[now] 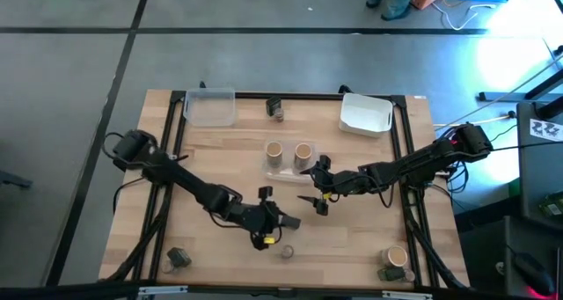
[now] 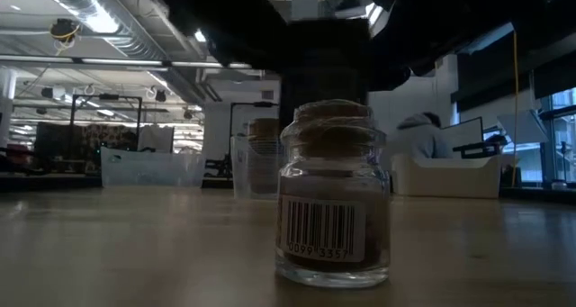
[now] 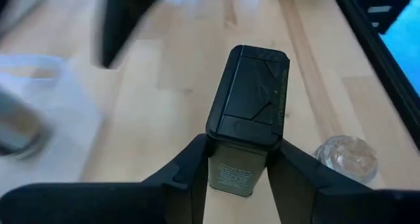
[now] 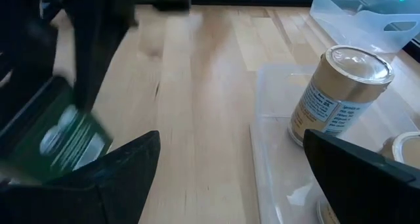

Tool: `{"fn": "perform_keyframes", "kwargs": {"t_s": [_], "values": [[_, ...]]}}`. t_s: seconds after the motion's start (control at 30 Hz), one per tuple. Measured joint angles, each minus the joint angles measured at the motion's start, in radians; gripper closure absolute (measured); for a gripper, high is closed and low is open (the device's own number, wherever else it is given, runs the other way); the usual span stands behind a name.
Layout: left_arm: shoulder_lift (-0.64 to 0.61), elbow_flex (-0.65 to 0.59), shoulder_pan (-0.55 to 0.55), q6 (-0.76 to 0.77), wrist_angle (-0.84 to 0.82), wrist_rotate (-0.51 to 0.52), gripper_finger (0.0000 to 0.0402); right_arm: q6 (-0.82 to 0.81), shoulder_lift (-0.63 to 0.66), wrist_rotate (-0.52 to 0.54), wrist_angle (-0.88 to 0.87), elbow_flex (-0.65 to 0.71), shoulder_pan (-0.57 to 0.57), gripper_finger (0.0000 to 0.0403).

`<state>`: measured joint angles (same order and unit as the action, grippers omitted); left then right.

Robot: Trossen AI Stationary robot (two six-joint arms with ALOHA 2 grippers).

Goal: Sort spices by type
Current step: Put the black seasoning can into the top transparent bin

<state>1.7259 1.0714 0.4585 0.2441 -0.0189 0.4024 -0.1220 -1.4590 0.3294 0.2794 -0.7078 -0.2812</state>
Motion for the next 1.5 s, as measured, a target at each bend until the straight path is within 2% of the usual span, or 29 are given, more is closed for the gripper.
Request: {"fn": "perform_keyframes", "kwargs": {"t_s": [0.2, 0.63, 0.97, 1.07, 1.23, 1.5], "values": [[-0.139, 0.0, 0.006, 0.072, -0.199, 0.099, 0.0283, 0.0, 0.0, 0.0, -0.006, 0.0, 0.0, 0.0029], [-0.452, 0.0, 0.004, 0.285, -0.686, 0.458, 0.0282, 0.0, 0.0, 0.0, -0.012, 0.0, 0.0, 0.0029], [-0.535, 0.0, -0.095, 0.565, -1.034, 0.769, 0.028, 0.0, 0.0, 0.0, -0.012, 0.0, 0.0, 0.0029], [-0.533, 0.0, -0.163, 0.61, -1.086, 0.807, 0.0281, 0.001, 0.0, 0.0, -0.013, 0.0, 0.0, 0.0029], [-0.532, 0.0, -0.301, 0.617, -1.096, 0.813, 0.0279, 0.041, 0.0, 0.0, -0.009, 0.0, 0.0, 0.0029], [-0.53, 0.0, -0.548, 0.627, -1.086, 0.773, 0.0277, 0.148, 0.027, -0.001, 0.006, 0.0, 0.0, 0.0029]]}}
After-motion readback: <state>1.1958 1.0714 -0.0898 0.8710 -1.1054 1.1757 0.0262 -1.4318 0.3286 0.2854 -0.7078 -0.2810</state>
